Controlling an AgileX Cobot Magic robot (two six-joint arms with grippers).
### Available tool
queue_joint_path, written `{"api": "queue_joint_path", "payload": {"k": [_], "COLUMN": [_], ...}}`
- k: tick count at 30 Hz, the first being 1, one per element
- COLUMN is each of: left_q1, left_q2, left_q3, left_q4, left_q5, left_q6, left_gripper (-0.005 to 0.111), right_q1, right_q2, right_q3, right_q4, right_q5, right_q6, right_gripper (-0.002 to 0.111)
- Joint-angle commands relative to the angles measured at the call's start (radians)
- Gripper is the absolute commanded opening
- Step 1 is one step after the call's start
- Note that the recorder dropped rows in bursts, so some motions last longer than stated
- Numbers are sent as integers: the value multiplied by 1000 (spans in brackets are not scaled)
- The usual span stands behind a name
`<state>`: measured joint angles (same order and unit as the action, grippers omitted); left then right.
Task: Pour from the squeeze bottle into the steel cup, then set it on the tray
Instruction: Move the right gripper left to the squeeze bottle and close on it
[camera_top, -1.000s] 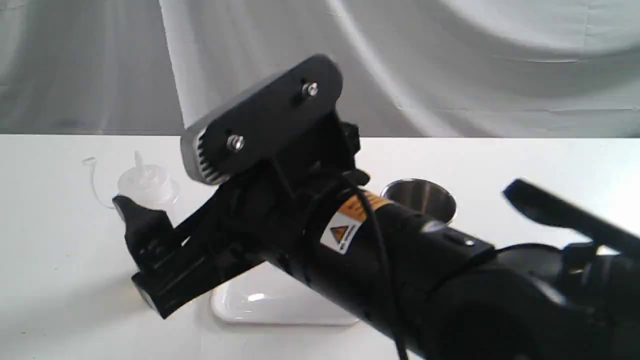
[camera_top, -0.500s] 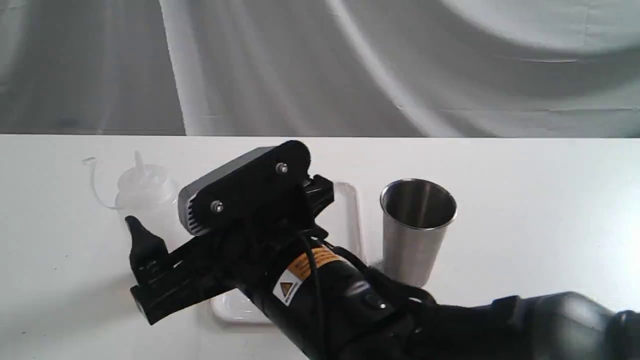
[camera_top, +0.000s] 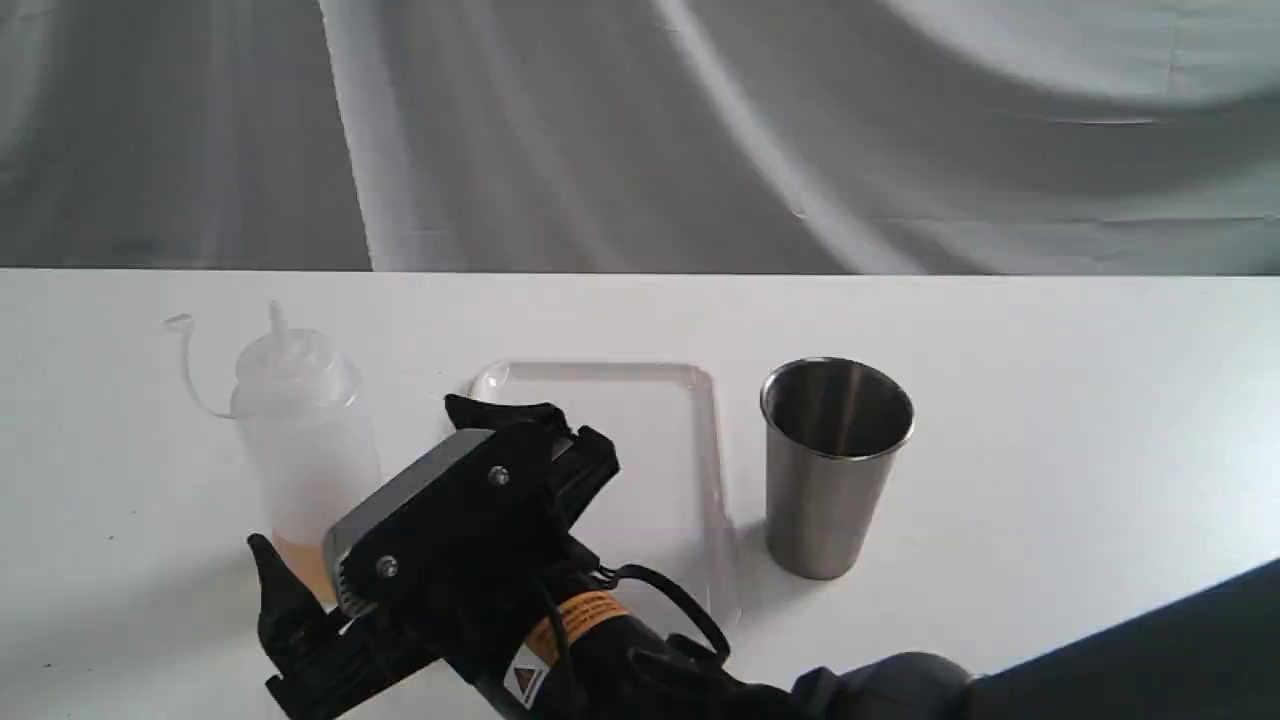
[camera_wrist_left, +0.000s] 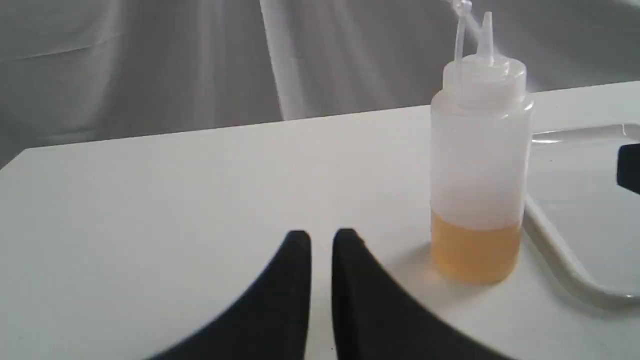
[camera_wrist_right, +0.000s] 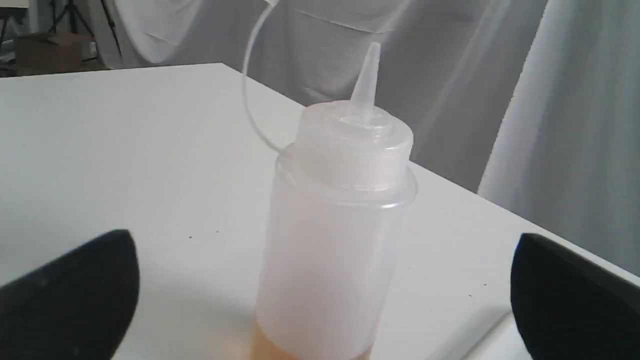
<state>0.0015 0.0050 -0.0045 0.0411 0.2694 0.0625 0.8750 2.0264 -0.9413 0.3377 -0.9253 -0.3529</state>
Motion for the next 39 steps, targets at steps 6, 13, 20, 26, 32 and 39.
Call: {"api": "queue_joint_path", "payload": {"k": [6,13,20,26,32,39], "left_q1": [-1,-1,-1,-1,-1,-1], "left_q2": [-5,-5,-5,-5,-5,-5], "left_q3": [4,4,4,4,4,4], "left_q4": [2,2,2,2,2,2], "left_q5": [-7,-7,-7,-7,-7,-7], "left_q6": [-2,-2,-2,-2,-2,-2], "left_gripper": [8,8,8,8,8,8], "right_q1": [-48,-96,-98,-98,-110,-110], "right_q2": [73,131,195,254,308,367], "right_q3": [-140,-218,-298,-365,-416,-473], "right_q4": [-33,-96,-124,-155,-145,-143], "right_q5": [79,130,138,179,182,185], "right_q6": [3,17,44,47,47,50], "right_gripper": [105,105,105,105,105,105]}}
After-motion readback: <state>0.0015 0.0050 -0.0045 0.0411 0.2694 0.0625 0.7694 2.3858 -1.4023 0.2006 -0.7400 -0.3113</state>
